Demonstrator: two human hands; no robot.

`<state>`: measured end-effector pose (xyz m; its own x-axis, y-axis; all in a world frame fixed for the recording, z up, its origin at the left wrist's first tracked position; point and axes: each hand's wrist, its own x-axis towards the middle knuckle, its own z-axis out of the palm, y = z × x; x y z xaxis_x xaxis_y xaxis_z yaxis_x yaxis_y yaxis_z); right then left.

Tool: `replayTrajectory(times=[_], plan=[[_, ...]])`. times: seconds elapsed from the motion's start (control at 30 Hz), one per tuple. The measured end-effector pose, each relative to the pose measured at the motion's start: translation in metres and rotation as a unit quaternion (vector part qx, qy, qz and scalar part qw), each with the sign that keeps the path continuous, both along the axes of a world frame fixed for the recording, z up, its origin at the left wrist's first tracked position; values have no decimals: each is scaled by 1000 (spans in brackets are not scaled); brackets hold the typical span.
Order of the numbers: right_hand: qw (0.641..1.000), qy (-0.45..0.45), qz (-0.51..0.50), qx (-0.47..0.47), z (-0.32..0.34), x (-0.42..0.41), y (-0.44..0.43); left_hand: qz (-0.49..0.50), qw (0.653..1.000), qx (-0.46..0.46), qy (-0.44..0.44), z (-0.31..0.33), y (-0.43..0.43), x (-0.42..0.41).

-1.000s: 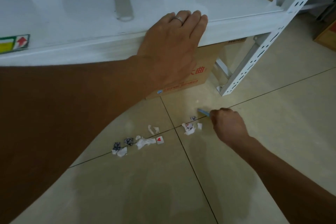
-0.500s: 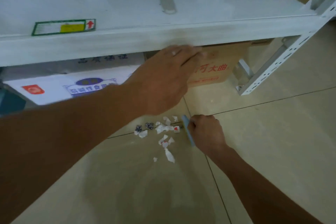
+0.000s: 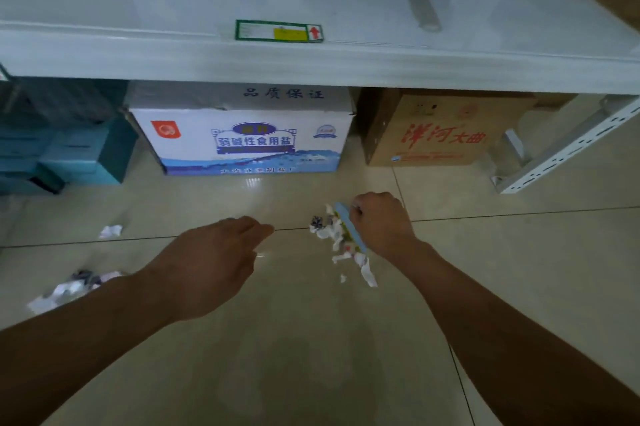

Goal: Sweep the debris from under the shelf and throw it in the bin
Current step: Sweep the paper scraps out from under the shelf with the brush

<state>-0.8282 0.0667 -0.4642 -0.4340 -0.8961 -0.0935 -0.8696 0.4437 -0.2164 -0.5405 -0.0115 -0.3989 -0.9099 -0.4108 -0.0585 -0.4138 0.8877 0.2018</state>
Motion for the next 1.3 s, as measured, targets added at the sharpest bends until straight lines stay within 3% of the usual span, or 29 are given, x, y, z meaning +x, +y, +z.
replayTrajectory(times=[0.17,0.33,0.43,0.5,0.57,0.67,0.73,0.83,0.93,1.1,1.2,1.3], plan=[[996,85,-28,-10,15,-5,-29,29,998,9,-46,-18,-17,50],[976,85,160,123,16,57,-35,15,994,20,-102,-26,-22,88],[971,28,225,78,19,92,-14,-7,993,15,-116,-31,-21,111],[986,17,168,11,25,90,-1,7,992,36,-121,-36,-23,130],[996,66,62,-8,28,71,16,27,991,56,-122,-41,-24,150],[984,135,-109,38,25,42,56,55,990,21,-125,-54,-27,172],[974,141,-162,74,15,41,78,74,984,47,-153,-59,-28,186],[979,114,-142,97,2,73,82,73,980,46,-181,-60,-31,204],[990,96,-53,86,5,127,61,102,977,39,-186,-57,-35,216],[997,18,67,14,12,209,23,131,974,44,-182,-44,-35,226],[995,-15,74,-64,30,221,13,138,973,35,-183,-36,-34,233],[997,40,11,-66,41,177,19,137,973,37,-183,-34,-33,244]])
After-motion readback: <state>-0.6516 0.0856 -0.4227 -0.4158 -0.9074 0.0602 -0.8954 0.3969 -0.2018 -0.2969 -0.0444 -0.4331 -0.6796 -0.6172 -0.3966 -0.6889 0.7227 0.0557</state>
